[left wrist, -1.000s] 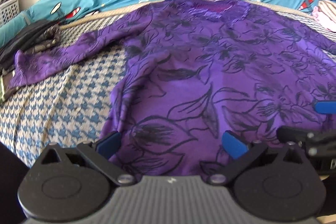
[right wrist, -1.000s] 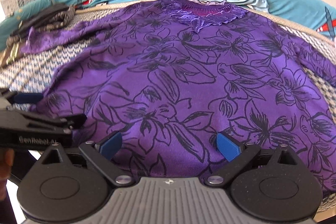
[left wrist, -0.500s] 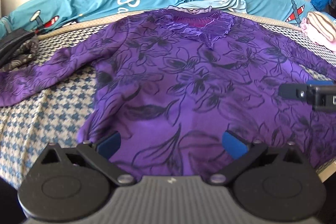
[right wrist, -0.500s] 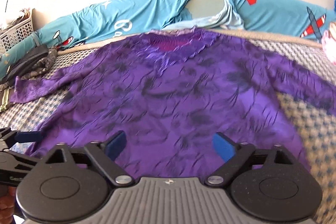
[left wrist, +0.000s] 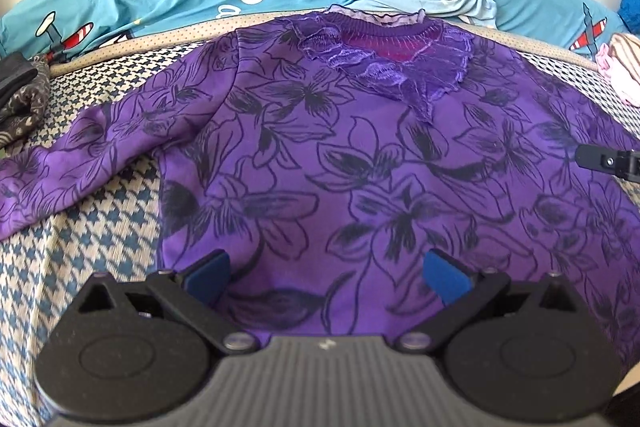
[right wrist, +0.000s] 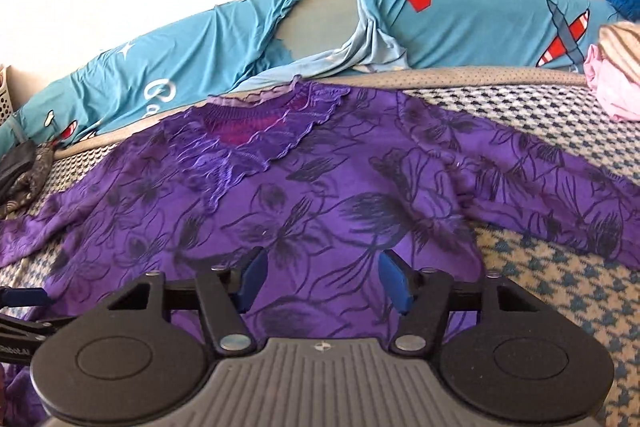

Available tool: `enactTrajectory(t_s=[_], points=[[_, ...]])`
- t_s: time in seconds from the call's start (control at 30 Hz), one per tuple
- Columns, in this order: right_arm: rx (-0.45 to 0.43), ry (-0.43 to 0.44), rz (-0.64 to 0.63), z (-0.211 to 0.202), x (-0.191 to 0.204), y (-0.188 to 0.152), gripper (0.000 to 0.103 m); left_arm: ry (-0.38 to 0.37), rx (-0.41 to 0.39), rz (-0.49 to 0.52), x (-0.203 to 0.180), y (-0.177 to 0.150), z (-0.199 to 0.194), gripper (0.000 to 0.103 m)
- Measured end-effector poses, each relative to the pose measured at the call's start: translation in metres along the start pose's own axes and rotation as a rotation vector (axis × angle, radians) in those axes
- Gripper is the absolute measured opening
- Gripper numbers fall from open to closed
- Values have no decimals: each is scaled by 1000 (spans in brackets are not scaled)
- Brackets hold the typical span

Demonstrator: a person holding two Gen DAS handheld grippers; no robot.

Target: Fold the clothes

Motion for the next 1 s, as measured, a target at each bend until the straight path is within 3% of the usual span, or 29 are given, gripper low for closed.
enactTrajectory(t_s=[0.43, 0.67, 0.73, 0.83, 0.9, 1.0], points=[[-46, 57, 189, 34, -52, 23, 60, 6, 29, 66, -9, 34, 34, 103], [-39, 101, 283, 54, -66, 32, 60, -25, 79, -35, -4, 49, 57, 103], [-12, 70, 277, 64, -69, 31, 60, -24, 102, -52, -4, 49, 63, 103], [6, 34, 277, 74, -75, 30, 52, 3, 115, -35, -7, 47, 70, 103], [9, 15, 273, 77, -78, 29, 38, 28, 107, 4, -11, 45, 71, 103], [11, -14, 261, 79, -81, 28, 33, 50, 96, 33, -16, 43, 71, 103]])
Point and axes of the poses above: each gripper's, at about its wrist camera, not at the fingertips, and z roughly the way its jaws point, x to its left, y to its top, the point moved 4 cm from there along z, roughly the way its jaws point, and after that the axes turned 5 degrees about y, right-handed, at the moved point
